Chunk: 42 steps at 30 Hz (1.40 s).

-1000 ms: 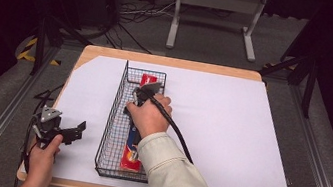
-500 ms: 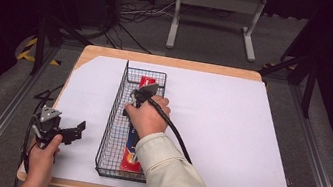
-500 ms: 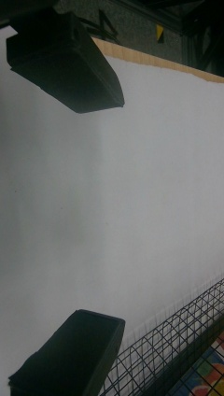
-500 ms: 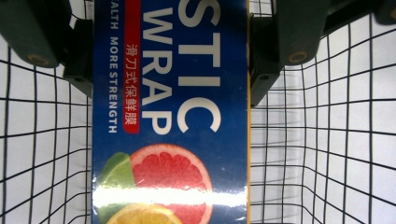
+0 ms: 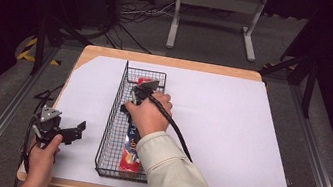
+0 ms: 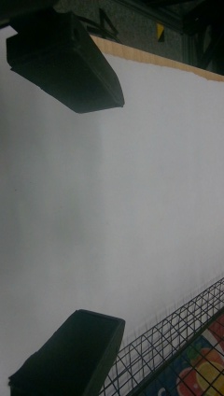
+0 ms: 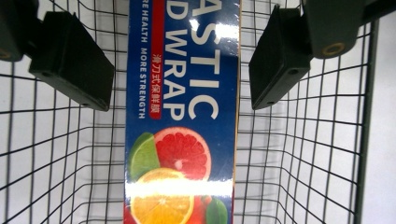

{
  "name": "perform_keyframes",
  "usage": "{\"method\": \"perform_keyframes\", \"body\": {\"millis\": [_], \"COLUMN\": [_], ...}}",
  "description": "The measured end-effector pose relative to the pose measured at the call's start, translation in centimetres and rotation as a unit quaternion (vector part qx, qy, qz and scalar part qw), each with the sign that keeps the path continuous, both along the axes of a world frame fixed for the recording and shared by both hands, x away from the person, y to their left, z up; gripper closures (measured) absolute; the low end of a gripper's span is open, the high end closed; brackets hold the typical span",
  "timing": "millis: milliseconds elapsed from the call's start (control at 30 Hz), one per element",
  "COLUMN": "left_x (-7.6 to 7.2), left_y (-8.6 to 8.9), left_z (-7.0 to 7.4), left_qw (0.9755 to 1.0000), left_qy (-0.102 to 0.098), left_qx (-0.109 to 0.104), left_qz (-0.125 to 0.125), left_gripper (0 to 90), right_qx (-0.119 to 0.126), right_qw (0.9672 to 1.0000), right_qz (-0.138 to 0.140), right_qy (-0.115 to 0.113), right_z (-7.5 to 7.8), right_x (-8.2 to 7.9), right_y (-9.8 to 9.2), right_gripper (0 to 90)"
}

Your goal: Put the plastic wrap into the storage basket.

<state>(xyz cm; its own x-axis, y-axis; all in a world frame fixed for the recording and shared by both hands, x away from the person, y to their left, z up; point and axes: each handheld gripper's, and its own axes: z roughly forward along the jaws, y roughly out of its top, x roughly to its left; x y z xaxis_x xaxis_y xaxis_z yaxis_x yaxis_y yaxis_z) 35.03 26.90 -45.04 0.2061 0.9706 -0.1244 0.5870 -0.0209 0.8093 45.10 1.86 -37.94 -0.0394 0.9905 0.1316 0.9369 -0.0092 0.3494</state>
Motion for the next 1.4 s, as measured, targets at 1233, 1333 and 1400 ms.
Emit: {"method": "perform_keyframes", "body": {"millis": [1233, 1333, 1400], "left_x": [1.4, 1.3, 1.2], "left_y": [-0.8, -0.8, -0.8], "left_z": [-0.2, 0.0, 0.2], "left_qw": [0.9995, 0.9995, 0.9993], "left_qy": [-0.012, -0.011, -0.017], "left_qx": [0.018, 0.018, 0.015], "left_qz": [-0.021, -0.024, -0.028], "left_gripper": [0.2, 0.1, 0.2], "right_qx": [0.051, 0.062, 0.062], "right_qw": [0.9666, 0.9559, 0.9524], "right_qz": [0.195, 0.230, 0.240], "right_qy": [-0.158, -0.171, -0.177], "right_z": [8.2, 8.8, 9.0], "right_x": [-1.4, -1.6, -1.8], "right_y": [-9.0, -10.7, -11.6], "right_gripper": [13.3, 13.3, 13.2]}}
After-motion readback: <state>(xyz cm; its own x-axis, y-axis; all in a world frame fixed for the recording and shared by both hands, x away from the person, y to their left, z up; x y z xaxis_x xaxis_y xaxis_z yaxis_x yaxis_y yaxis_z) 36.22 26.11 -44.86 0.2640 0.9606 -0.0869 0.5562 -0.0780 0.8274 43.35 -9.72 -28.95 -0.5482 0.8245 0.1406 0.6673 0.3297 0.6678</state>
